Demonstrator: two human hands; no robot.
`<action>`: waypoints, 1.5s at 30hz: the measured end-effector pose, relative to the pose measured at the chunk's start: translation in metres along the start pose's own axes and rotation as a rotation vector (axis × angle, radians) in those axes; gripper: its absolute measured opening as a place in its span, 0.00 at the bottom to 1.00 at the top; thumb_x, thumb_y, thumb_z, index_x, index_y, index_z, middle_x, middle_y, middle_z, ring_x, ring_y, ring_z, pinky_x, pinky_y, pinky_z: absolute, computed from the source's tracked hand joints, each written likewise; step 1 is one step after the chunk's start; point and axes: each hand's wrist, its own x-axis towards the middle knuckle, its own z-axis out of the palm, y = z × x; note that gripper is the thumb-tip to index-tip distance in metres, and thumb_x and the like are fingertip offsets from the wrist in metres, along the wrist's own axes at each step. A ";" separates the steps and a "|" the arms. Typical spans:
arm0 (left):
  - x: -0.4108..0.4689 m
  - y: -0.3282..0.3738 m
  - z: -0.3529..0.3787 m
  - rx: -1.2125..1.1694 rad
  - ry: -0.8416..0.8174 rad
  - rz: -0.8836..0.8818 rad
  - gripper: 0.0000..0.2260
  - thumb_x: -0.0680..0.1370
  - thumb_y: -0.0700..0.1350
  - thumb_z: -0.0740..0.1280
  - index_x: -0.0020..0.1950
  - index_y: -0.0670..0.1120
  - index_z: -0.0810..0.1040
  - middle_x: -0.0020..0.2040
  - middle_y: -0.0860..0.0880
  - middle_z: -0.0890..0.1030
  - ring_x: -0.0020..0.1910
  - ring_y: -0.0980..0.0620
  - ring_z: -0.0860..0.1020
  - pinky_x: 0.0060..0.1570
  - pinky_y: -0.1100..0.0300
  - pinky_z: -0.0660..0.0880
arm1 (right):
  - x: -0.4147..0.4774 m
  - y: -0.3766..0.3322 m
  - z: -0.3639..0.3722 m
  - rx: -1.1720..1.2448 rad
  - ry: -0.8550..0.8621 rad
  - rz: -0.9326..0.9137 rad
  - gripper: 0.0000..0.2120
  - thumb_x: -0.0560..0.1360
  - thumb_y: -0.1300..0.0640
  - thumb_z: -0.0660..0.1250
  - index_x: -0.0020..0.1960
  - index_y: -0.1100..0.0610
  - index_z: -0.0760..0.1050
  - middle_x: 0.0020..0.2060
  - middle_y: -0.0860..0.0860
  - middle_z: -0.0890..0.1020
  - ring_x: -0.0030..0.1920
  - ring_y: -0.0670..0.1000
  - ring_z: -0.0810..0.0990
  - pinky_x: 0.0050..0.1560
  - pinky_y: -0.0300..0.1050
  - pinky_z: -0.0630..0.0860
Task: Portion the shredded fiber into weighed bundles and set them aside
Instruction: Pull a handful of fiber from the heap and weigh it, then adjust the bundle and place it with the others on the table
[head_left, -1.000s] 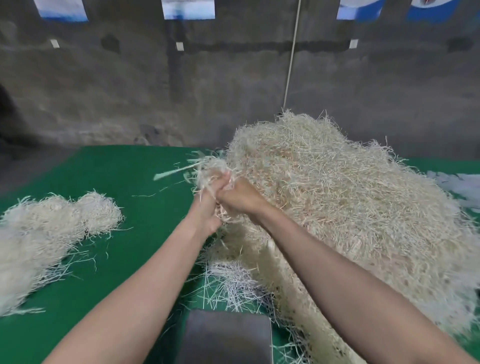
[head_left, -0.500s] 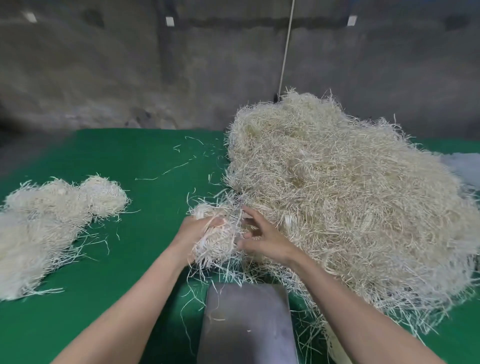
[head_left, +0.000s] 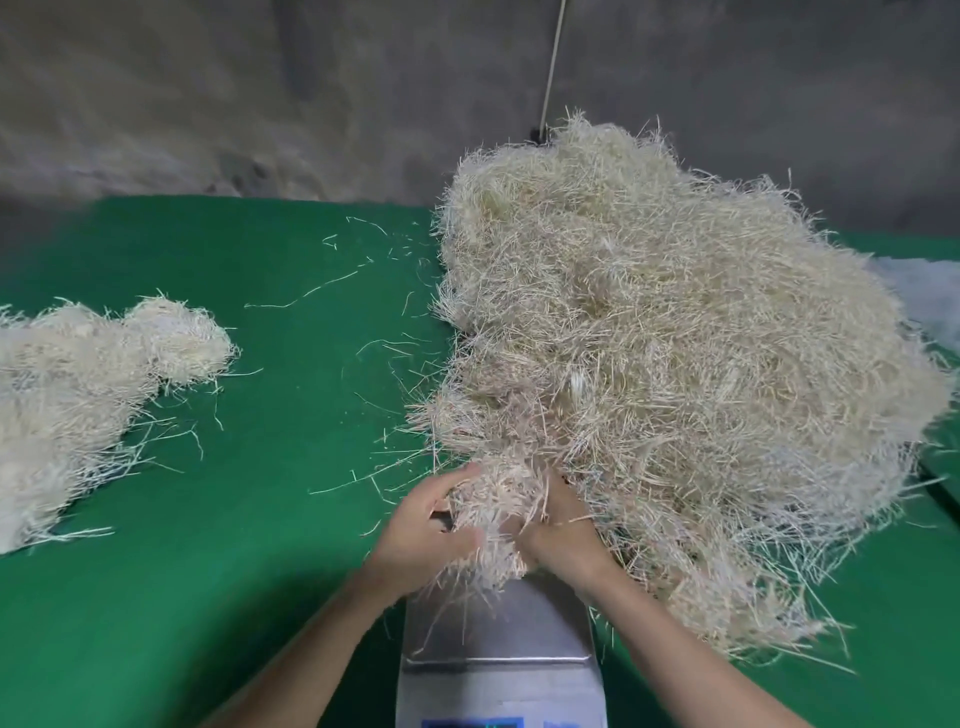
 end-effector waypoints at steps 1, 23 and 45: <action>-0.002 -0.005 0.008 0.052 0.049 0.013 0.25 0.72 0.43 0.71 0.62 0.65 0.69 0.63 0.65 0.70 0.60 0.53 0.75 0.48 0.73 0.72 | -0.006 0.006 0.000 -0.083 -0.016 0.036 0.28 0.68 0.59 0.74 0.65 0.49 0.69 0.57 0.45 0.77 0.54 0.47 0.78 0.49 0.36 0.77; 0.007 0.010 -0.006 0.054 0.439 -0.063 0.12 0.77 0.45 0.67 0.60 0.51 0.79 0.60 0.56 0.76 0.64 0.55 0.70 0.70 0.45 0.61 | -0.021 -0.014 -0.047 -0.342 0.052 -0.102 0.33 0.68 0.44 0.73 0.69 0.49 0.67 0.58 0.40 0.70 0.57 0.42 0.70 0.59 0.39 0.66; 0.011 0.024 -0.004 -0.212 0.515 0.005 0.10 0.77 0.39 0.66 0.46 0.54 0.80 0.48 0.60 0.80 0.45 0.72 0.76 0.43 0.79 0.69 | -0.020 -0.030 -0.045 -0.070 0.154 -0.327 0.08 0.74 0.57 0.69 0.48 0.44 0.77 0.48 0.41 0.81 0.50 0.41 0.79 0.58 0.46 0.76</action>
